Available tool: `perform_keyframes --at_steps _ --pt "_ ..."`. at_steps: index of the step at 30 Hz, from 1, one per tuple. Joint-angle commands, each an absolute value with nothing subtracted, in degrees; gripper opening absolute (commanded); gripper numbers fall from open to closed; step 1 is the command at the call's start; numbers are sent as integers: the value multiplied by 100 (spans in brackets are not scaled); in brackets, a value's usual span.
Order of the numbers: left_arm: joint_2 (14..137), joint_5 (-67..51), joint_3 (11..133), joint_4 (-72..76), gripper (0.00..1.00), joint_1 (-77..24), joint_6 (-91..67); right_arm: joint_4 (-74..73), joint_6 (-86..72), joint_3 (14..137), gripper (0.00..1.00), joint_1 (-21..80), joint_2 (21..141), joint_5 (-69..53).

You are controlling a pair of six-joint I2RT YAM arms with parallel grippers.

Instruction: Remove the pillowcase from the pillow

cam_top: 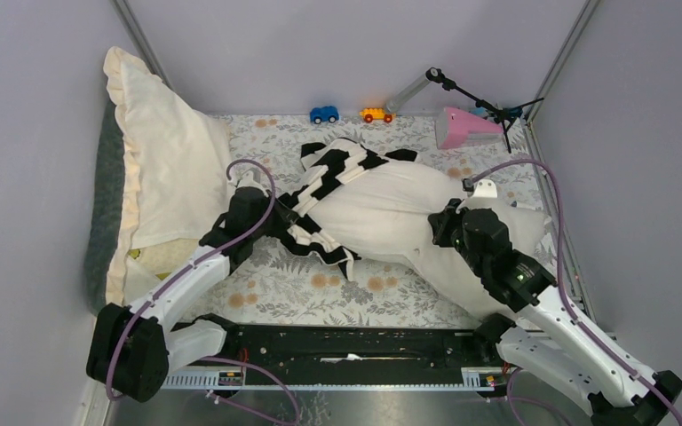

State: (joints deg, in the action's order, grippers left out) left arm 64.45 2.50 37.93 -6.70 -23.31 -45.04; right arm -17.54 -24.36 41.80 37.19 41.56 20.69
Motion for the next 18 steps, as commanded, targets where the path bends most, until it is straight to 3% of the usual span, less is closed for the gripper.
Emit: perform_keyframes --at_steps 1,6,18 --pt "6184 1179 3143 -928 0 -1176 -4631 -1699 -2434 4383 0 3504 3494 4131" --pt "6199 672 2837 -691 0 -655 -4851 -1740 -2513 4427 0 3502 3068 4584" --pt "6007 817 2750 -734 3 -589 -4843 -1597 -2212 4639 0 3506 2353 5080"
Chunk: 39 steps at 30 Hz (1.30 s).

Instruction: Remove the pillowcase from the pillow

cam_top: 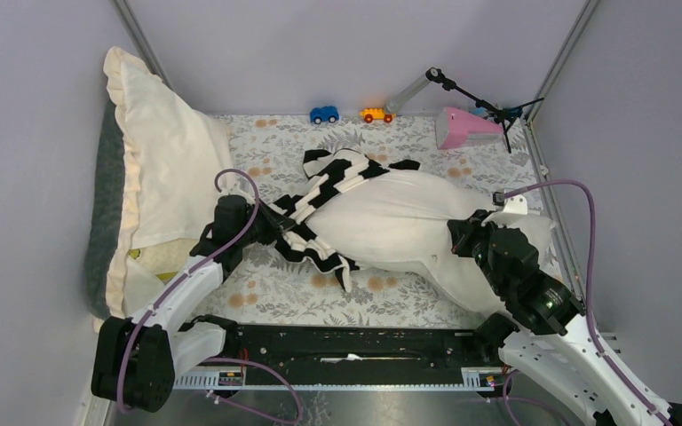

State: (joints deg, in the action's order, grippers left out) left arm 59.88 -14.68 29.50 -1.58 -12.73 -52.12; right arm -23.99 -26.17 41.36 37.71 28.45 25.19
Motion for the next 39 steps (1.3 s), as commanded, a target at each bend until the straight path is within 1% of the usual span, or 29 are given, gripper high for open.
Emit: perform_keyframes --at_steps 1,4,8,13,18,21,25,32,36,38,39 --pt "5992 813 2746 -736 3 -589 -4831 -1586 -2233 4624 0 3503 2363 5021" --pt "5936 833 2742 -747 3 -589 -4809 -1547 -2285 4567 0 3502 2405 4879" --pt "5815 1052 2725 -907 3 -589 -4875 -1547 -2321 4558 0 3506 2381 5110" --pt "5549 1904 2754 -1491 3 -580 -5338 -1443 -2246 4498 0 3500 2114 5642" --pt "5521 2583 2857 -2114 3 -580 -5901 -1410 -2256 4372 0 3506 1915 5852" --pt "5435 2645 2851 -2155 3 -580 -5948 -1327 -2222 4314 0 3502 1847 5880" --pt "5180 2695 2759 -2141 7 -580 -6005 -1260 -2222 4254 0 3502 1798 5863" --pt "4936 2983 2736 -2370 8 -580 -6167 -1201 -2262 4189 0 3506 1696 5911" --pt "4827 2671 2662 -2057 8 -580 -5984 -979 -2221 4020 0 3507 1658 5507" --pt "4837 1983 2589 -1497 7 -580 -5567 -884 -2249 3936 0 3505 1781 5046" --pt "4853 1575 2537 -1162 4 -586 -5308 -875 -2315 3918 0 3504 1887 4831"
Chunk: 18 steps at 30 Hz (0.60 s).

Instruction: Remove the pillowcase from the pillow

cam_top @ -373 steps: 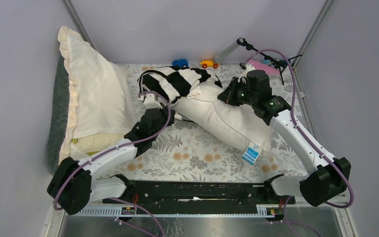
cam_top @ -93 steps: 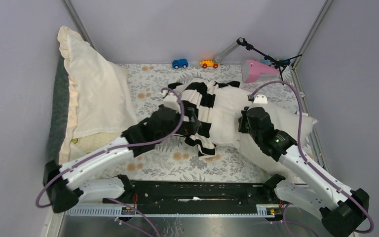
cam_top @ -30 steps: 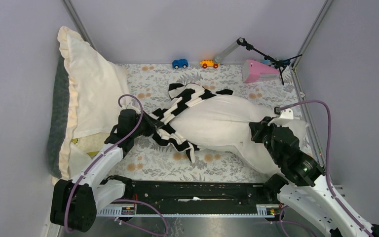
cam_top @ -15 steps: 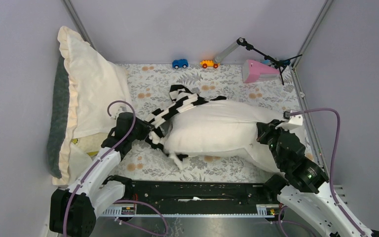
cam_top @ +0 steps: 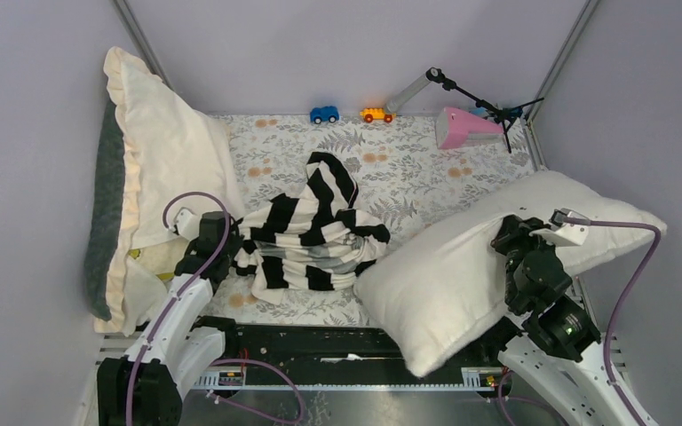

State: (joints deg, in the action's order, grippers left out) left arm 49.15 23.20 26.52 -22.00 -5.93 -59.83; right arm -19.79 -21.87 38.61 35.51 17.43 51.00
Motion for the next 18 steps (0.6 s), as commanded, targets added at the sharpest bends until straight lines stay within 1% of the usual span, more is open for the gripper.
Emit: perform_keyframes --at_steps 1,3,5,10,13,14,15,18 --pt "4886 1187 2524 -920 4 -589 -5129 -871 -2372 3913 1 3500 2006 4593" --pt "4998 564 2577 -568 5 -589 -4888 -846 -2445 3947 5 3501 2311 4034" --pt "5106 316 2731 -522 4 -584 -4754 -843 -2487 4003 5 3506 2693 3547" --pt "5211 273 3113 -598 6 -589 -4730 -919 -2629 4128 4 3503 3355 2542" --pt "5298 295 3384 -589 6 -589 -4755 -868 -2702 4090 9 3503 3558 2142" --pt "5348 325 3496 -584 7 -589 -4755 -867 -2709 4099 2 3499 3612 2029" --pt "5400 347 3596 -591 7 -589 -4763 -889 -2696 4121 0 3506 3660 1959" --pt "5622 354 3954 -607 7 -589 -4870 -1048 -2686 4218 0 3506 3693 2147"
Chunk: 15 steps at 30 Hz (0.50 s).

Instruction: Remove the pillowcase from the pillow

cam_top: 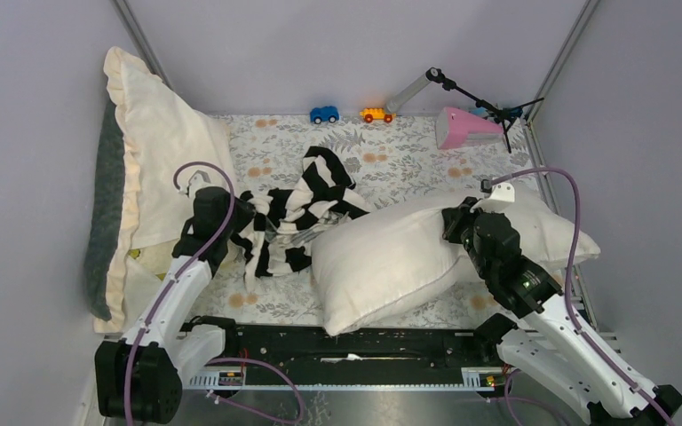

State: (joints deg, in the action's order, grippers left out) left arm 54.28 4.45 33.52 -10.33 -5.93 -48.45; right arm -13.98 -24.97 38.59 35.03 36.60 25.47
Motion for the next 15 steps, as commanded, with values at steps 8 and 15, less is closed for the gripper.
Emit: perform_keyframes --at_steps 8,15 --pt "6596 159 4958 393 8 -589 -5680 -1273 -2548 4701 0 3505 3715 3725" --pt "8210 674 8077 -720 8 -280 -4862 -578 -2500 5412 0 3496 5004 4441"
